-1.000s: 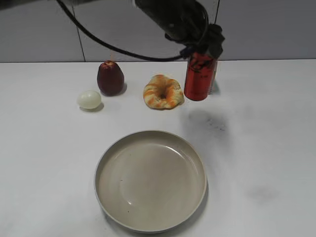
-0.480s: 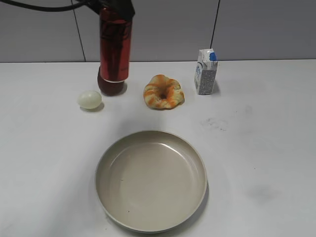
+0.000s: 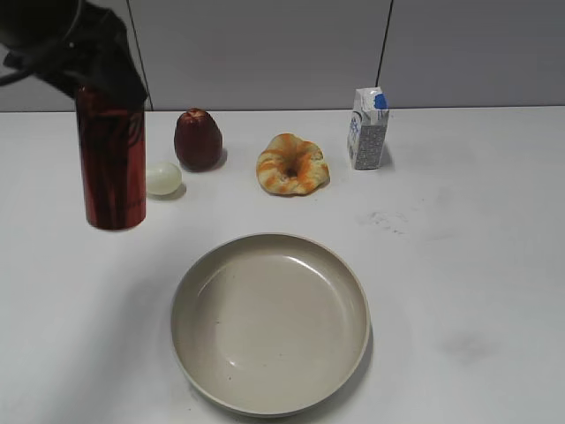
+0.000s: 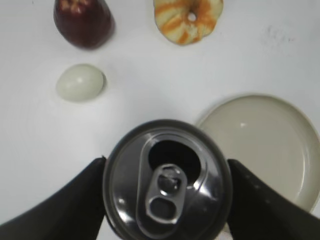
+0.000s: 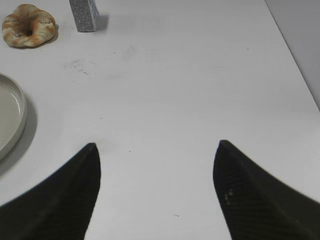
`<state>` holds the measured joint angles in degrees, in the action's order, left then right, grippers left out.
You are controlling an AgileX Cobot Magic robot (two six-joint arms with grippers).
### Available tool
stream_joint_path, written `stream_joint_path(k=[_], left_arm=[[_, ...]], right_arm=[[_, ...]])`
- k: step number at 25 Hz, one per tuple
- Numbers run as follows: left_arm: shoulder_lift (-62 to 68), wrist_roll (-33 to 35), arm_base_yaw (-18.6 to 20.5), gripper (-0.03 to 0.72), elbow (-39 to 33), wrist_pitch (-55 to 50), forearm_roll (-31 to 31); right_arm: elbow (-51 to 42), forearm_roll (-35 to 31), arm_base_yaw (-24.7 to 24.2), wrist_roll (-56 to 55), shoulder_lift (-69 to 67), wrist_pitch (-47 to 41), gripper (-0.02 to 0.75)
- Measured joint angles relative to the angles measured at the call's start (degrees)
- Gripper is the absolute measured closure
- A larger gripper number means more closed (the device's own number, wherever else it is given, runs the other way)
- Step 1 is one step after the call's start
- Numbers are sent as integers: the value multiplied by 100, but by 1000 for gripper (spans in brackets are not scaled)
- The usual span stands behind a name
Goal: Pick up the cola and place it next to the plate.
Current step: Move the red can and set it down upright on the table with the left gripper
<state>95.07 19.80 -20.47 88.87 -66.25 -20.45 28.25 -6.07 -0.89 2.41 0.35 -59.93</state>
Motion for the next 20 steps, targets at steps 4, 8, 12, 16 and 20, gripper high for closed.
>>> stream_joint_path(k=[4, 8, 12, 16, 20], left_arm=[[-1062, 0, 0, 171, -1805, 1079, -46], [-2195, 0, -6, 171, -3598, 2720, -444], [-2944, -5, -118, 171, -4915, 4210, -746], [-3172, -5, -343, 171, -5666, 5116, -830], [-3097, -5, -622, 171, -5911, 5475, -836]], right_arm=[[0, 0, 0, 0, 0, 0, 204], [0, 0, 0, 0, 0, 0, 204], [0, 0, 0, 0, 0, 0, 204], [0, 0, 0, 0, 0, 0, 204], [0, 0, 0, 0, 0, 0, 204]])
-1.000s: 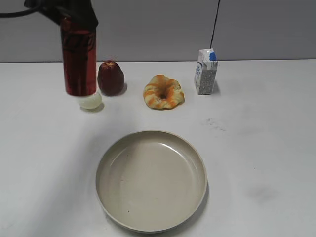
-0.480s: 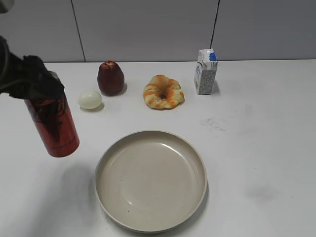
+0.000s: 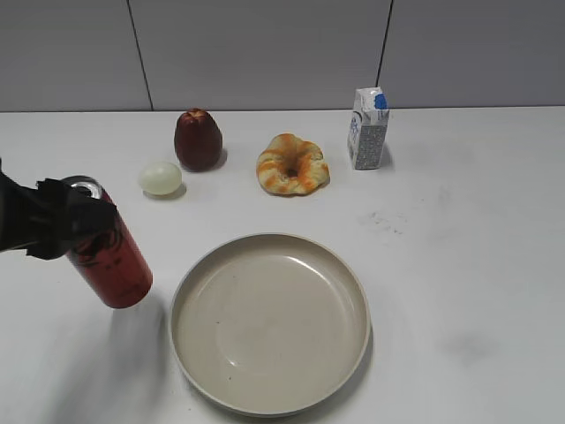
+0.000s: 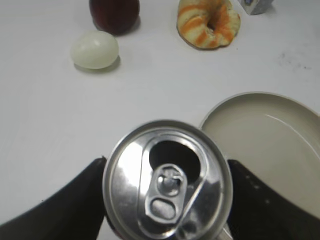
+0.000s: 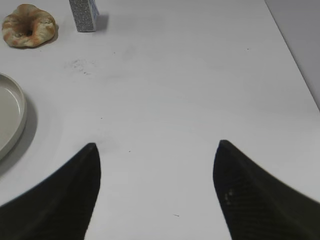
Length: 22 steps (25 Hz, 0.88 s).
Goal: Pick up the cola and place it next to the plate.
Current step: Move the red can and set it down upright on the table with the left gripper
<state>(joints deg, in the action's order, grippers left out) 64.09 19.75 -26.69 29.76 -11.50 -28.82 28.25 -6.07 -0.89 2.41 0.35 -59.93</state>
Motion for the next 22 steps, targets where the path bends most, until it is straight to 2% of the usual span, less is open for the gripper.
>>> stream_joint_path(k=[5, 12, 22], left_arm=[[370, 0, -239, 171, -7, 378, -17], [986, 6, -252, 171, 1, 604, -230], [1056, 11, -252, 171, 16, 708, -468]], right_arm=[[0, 0, 0, 0, 0, 0, 204], [0, 0, 0, 0, 0, 0, 204], [0, 0, 0, 0, 0, 0, 204]])
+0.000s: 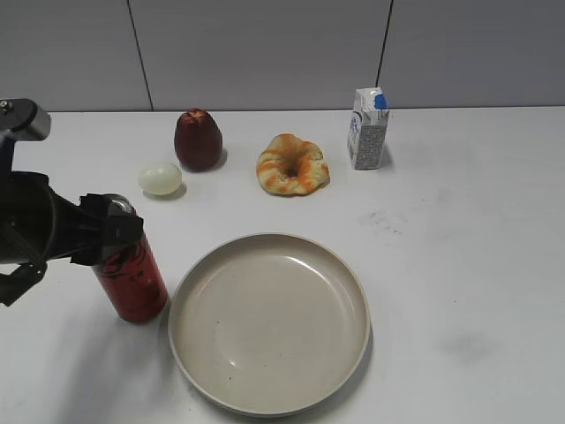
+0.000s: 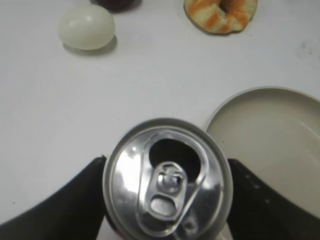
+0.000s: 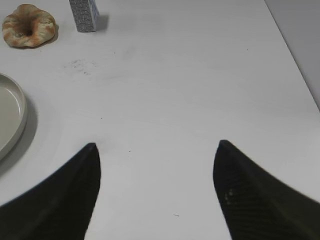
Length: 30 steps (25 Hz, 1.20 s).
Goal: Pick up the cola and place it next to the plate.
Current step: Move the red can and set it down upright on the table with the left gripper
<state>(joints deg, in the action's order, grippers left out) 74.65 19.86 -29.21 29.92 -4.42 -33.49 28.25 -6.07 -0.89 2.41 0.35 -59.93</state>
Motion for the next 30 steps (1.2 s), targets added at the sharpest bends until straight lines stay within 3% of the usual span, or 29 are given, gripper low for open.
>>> stream_joint_path(k=[11, 17, 24, 30], left_arm=[[-41, -6, -6, 111, 6, -309, -76], [-122, -8, -6, 25, -12, -497, -69], [-676, -8, -6, 13, 71, -731, -69], [-1426, -8, 98, 20, 697, -1133, 253]], right_arm=[[0, 0, 0, 0, 0, 0, 204], [0, 0, 0, 0, 0, 0, 204], [0, 0, 0, 0, 0, 0, 204], [0, 0, 0, 0, 0, 0, 204]])
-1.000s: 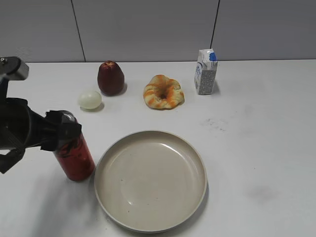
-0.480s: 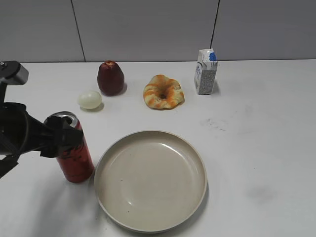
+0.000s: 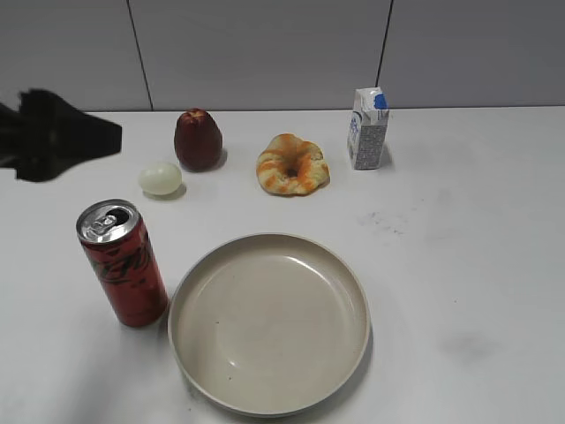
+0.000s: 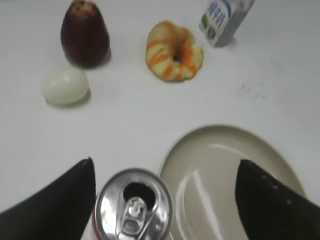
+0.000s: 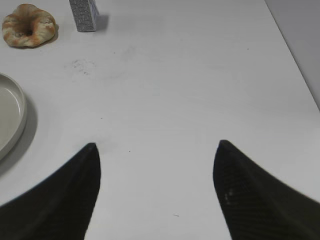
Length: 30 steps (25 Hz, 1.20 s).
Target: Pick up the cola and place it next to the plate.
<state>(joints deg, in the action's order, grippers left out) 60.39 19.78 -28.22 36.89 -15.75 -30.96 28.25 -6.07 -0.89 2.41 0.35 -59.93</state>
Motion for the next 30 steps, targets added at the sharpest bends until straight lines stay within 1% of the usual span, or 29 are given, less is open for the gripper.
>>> stream_joint_path(k=[2, 5, 6, 8, 11, 14, 15, 19, 22, 26, 30], left_arm=[[-154, 0, 190, 22, 425, -563, 123], [-212, -18, 658, 31, 1037, -1955, 484], [-218, -68, 846, 38, 1192, -2501, 652], [-272, -266, 1221, 64, 1351, -3452, 1192], [-550, -605, 1755, 111, 1337, -4163, 1862], [-1186, -745, 2243, 129, 1035, -4247, 1992], [-1468, -803, 2336, 130, 860, -4254, 2020], [-2648, -950, 2399, 132, 67, -4282, 2043], [-3675, -968, 2404, 132, -332, -4300, 2043], [-4975, -968, 2404, 132, -638, -4233, 2110], [-5702, -968, 2404, 134, -790, -4338, 2211]], right_arm=[[0, 0, 0, 0, 0, 0, 204], [0, 0, 0, 0, 0, 0, 204], [0, 0, 0, 0, 0, 0, 204], [0, 0, 0, 0, 0, 0, 204], [0, 0, 0, 0, 0, 0, 204], [0, 0, 0, 0, 0, 0, 204], [0, 0, 0, 0, 0, 0, 204], [0, 0, 0, 0, 0, 0, 204], [0, 0, 0, 0, 0, 0, 204], [0, 0, 0, 0, 0, 0, 204], [0, 0, 0, 0, 0, 0, 204]])
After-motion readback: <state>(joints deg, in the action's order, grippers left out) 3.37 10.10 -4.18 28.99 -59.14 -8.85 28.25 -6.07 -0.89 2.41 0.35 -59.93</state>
